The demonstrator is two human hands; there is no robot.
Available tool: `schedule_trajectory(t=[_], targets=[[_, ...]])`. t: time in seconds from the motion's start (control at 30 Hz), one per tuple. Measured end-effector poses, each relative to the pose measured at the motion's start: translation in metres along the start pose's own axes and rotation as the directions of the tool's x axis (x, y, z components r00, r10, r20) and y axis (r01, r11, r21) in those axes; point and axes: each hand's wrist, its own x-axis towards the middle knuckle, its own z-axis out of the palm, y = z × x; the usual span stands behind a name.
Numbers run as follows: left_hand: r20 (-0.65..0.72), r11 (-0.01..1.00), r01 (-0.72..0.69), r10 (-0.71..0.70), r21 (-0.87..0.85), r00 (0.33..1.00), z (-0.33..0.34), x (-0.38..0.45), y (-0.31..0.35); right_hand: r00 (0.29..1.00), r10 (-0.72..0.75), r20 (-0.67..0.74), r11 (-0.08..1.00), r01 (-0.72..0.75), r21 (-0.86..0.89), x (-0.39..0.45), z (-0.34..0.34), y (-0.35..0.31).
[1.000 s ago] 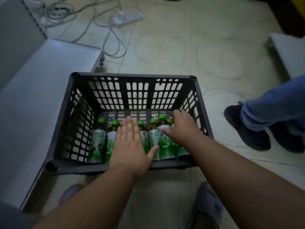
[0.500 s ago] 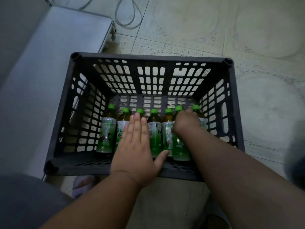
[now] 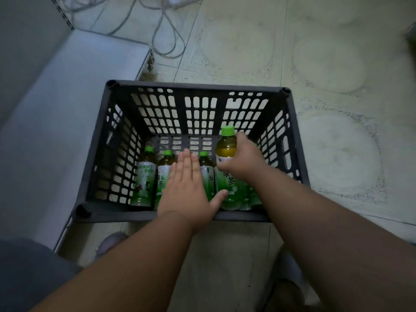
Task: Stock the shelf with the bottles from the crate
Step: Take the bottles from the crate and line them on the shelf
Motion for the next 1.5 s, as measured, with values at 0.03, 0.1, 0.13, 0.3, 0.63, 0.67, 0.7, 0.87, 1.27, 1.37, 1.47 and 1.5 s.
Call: schedule_trajectory(t=[0.03,0.1,0.13,0.3,0.63,0.67,0.7,0.87,1.27,1.37,1.47,1.5], targets=[[0.026,0.999,-0.017,0.018,-0.040,0.999,-0.005,-0.006,-0.002,0.998,-0.045,-0.035,0.999,0.045,0.020,-0.014,-0.012,-0.012],[0.073,0.984,-0.054,0.067,-0.170,0.995,-0.021,-0.019,-0.012,0.984,-0.141,-0.106,0.989,0.145,0.038,-0.042,-0.035,-0.041],[0.084,0.968,-0.065,0.088,-0.241,0.993,-0.034,-0.027,-0.019,0.974,-0.182,-0.133,0.982,0.187,0.033,-0.056,-0.046,-0.058],[-0.112,0.854,-0.046,-0.014,-0.518,0.994,-0.128,-0.089,-0.082,0.892,-0.400,-0.211,0.910,0.413,0.021,-0.127,-0.061,-0.180],[-0.369,0.765,0.078,-0.394,-0.639,0.842,-0.242,-0.235,-0.274,0.621,-0.778,-0.094,0.616,0.784,0.080,-0.242,0.031,-0.446],[-0.370,0.760,0.095,-0.416,-0.643,0.831,-0.243,-0.242,-0.288,0.601,-0.796,-0.068,0.595,0.798,0.092,-0.246,0.042,-0.460],[-0.366,0.750,0.112,-0.441,-0.652,0.820,-0.242,-0.249,-0.306,0.575,-0.817,-0.035,0.570,0.816,0.096,-0.249,0.056,-0.475],[-0.330,0.738,0.195,-0.500,-0.646,0.801,-0.231,-0.256,-0.371,0.455,-0.880,0.139,0.465,0.883,0.057,-0.238,0.119,-0.523],[-0.298,0.659,0.467,-0.715,-0.589,0.632,-0.231,-0.141,-0.428,0.465,-0.877,0.122,0.472,0.881,0.033,-0.132,0.148,-0.589],[-0.386,0.719,0.527,-0.691,-0.453,0.611,-0.228,-0.121,-0.428,0.523,-0.850,0.068,0.527,0.848,0.061,-0.108,0.151,-0.596],[-0.483,0.753,0.585,-0.649,-0.300,0.588,-0.222,-0.116,-0.426,0.576,-0.817,-0.023,0.567,0.809,0.156,-0.100,0.164,-0.585],[-0.491,0.755,0.593,-0.643,-0.279,0.587,-0.221,-0.116,-0.425,0.589,-0.807,-0.044,0.574,0.799,0.178,-0.100,0.171,-0.578]])
